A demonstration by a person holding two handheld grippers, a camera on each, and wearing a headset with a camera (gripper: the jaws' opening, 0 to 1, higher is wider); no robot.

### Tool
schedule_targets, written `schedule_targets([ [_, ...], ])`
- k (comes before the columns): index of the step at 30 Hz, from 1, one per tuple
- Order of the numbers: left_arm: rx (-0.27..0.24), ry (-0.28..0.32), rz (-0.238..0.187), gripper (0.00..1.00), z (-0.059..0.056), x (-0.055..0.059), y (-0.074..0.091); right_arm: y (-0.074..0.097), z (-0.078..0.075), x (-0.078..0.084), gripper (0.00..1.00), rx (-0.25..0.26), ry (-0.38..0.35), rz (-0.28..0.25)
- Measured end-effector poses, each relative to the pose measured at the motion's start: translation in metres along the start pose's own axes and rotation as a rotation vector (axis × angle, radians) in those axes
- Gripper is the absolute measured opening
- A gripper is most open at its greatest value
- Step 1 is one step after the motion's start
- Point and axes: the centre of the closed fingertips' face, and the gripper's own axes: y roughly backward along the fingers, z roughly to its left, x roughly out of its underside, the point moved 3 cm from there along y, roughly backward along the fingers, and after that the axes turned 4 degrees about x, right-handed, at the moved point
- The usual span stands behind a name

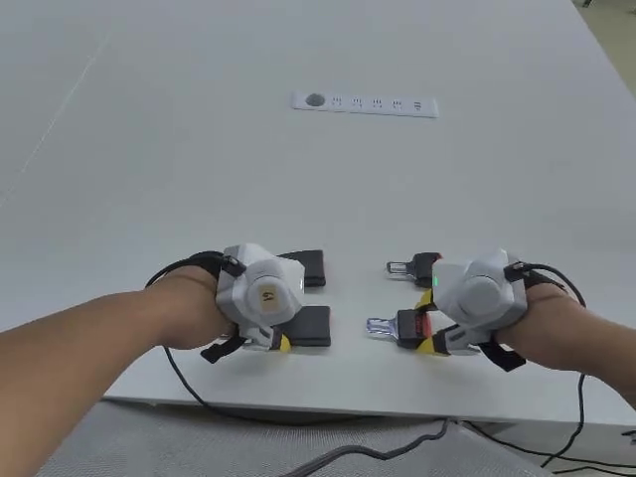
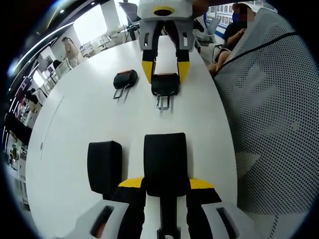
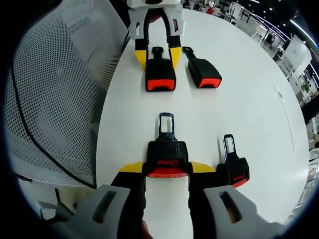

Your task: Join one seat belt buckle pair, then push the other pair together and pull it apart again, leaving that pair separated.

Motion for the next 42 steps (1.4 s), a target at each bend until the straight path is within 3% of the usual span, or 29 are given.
schedule_targets([
  [16,0.0,0.011,0.011,0.32,0.0,-0.001,0.001,-0.015,0.003,-0.035,0.3,0.005,0.011,-0.028],
  [20,-0.004,0.015,0.013,0.32,0.0,-0.002,0.002,-0.018,0.007,-0.04,0.3,-0.001,0.067,-0.013],
  [34,-0.005,0.009,0.005,0.32,0.0,-0.001,0.001,-0.023,0.004,-0.053,0.3,-0.017,0.033,-0.046],
  [42,0.003,-0.001,0.01,0.32,0.0,0.0,0.001,-0.022,0.005,-0.053,0.3,-0.017,0.063,-0.051],
])
